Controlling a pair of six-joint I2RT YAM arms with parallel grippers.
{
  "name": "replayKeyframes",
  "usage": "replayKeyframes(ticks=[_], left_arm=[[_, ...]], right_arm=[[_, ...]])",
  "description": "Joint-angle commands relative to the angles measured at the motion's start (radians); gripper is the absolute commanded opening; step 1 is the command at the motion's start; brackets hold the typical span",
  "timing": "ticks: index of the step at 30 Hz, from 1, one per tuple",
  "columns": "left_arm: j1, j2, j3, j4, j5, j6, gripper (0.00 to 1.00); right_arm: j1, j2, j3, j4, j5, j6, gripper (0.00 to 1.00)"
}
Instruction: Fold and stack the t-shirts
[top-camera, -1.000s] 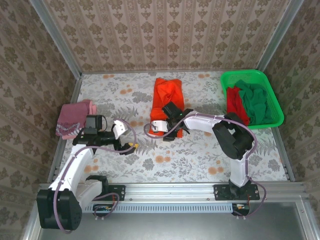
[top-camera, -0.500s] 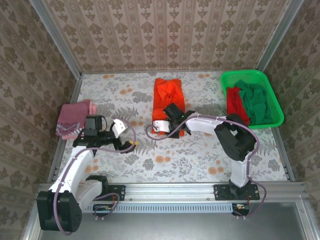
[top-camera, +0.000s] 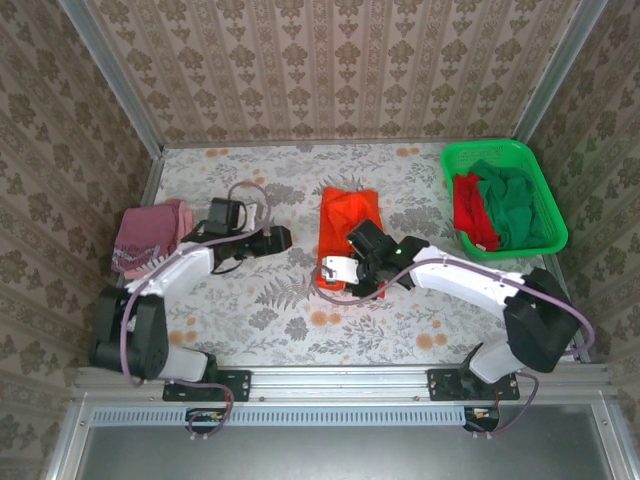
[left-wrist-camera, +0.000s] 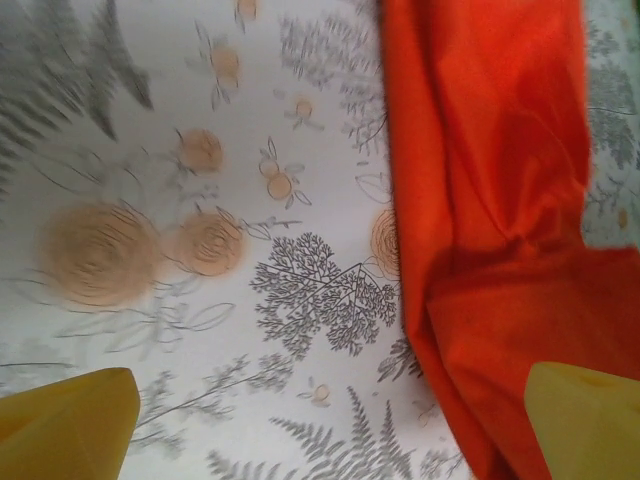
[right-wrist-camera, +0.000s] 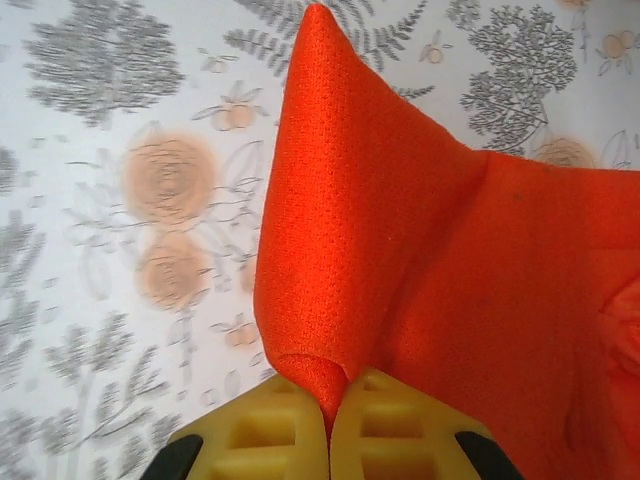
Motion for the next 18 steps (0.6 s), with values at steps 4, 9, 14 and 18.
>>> replayKeyframes(ticks=[4, 9, 14, 18], left_arm=[[-0.067, 0.251, 0.194, 0.060, -0.003, -0.206, 0.88], [-0.112, 0.421, 0.356, 0.077, 0.027, -0.220, 0.69], [-0.134, 0.573, 0.533, 0.045, 0.063, -0.232, 0.58], [-0.190, 0.660, 0.634, -0.015, 0.089, -0.227, 0.48]], right_arm=[[0.021, -0.142, -0.026, -0.166, -0.053, 0.055, 0.00], [0.021, -0.194, -0.054, -0.161, -0.049, 0.071, 0.00], [0.020, -0.199, -0.078, -0.139, -0.039, 0.089, 0.00], [0.017, -0.200, -0.089, -0.130, -0.026, 0.094, 0.00]])
